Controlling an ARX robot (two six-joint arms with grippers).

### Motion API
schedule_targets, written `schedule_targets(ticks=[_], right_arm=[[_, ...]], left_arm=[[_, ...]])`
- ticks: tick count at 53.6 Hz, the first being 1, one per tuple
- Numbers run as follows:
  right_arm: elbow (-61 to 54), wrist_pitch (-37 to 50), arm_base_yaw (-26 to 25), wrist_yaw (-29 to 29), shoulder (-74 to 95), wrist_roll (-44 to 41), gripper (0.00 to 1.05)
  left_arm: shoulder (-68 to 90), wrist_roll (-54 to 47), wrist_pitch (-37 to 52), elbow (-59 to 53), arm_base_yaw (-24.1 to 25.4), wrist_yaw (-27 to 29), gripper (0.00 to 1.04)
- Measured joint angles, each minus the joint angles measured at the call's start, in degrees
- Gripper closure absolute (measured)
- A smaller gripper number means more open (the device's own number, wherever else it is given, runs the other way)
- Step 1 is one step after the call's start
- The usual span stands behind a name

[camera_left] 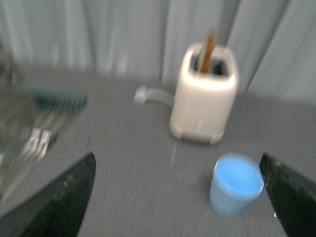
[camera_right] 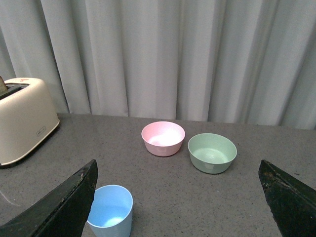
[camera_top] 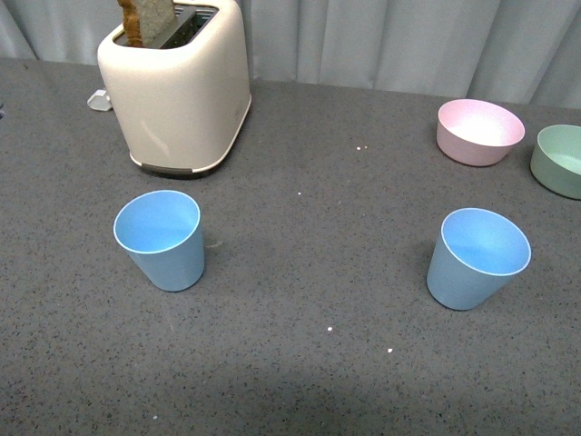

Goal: Stack blue cups with both arms

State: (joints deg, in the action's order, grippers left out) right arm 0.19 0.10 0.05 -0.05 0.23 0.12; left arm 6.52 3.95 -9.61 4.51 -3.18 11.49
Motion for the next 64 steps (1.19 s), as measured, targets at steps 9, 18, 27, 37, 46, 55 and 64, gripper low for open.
schedule_targets(ticks=[9, 18, 27, 37, 46, 55, 64], right_arm=[[0.0, 0.0, 0.0, 0.0, 0.0, 0.0, 0.1], [0.0, 0.0, 0.0, 0.0, 0.0, 0.0, 0.1], [0.0, 0.0, 0.0, 0.0, 0.0, 0.0, 0.1], [0.0, 0.0, 0.0, 0.0, 0.0, 0.0, 0.1], [0.0, 0.0, 0.0, 0.0, 0.0, 0.0, 0.1], [0.0, 0.0, 0.0, 0.0, 0.0, 0.0, 0.1], [0.0, 0.0, 0.0, 0.0, 0.0, 0.0, 0.1]], left_arm=[[19.2, 3.6, 7.2, 2.6, 2.7, -3.4, 0.07], [41.3, 4.7, 17.3, 9.6, 3.8, -15.3, 0.07], [62.9, 7.7, 18.4, 19.1, 4.1, -17.9, 0.07], [75.7, 9.8, 17.5, 26.7, 2.3, -17.9, 0.07], [83.2, 9.9, 15.5, 32.2, 0.3, -17.6, 0.07], [89.8, 10.1, 12.6, 37.4, -1.4, -16.8, 0.07], [93.2, 10.3, 9.4, 40.2, -2.2, -18.3, 0.07]])
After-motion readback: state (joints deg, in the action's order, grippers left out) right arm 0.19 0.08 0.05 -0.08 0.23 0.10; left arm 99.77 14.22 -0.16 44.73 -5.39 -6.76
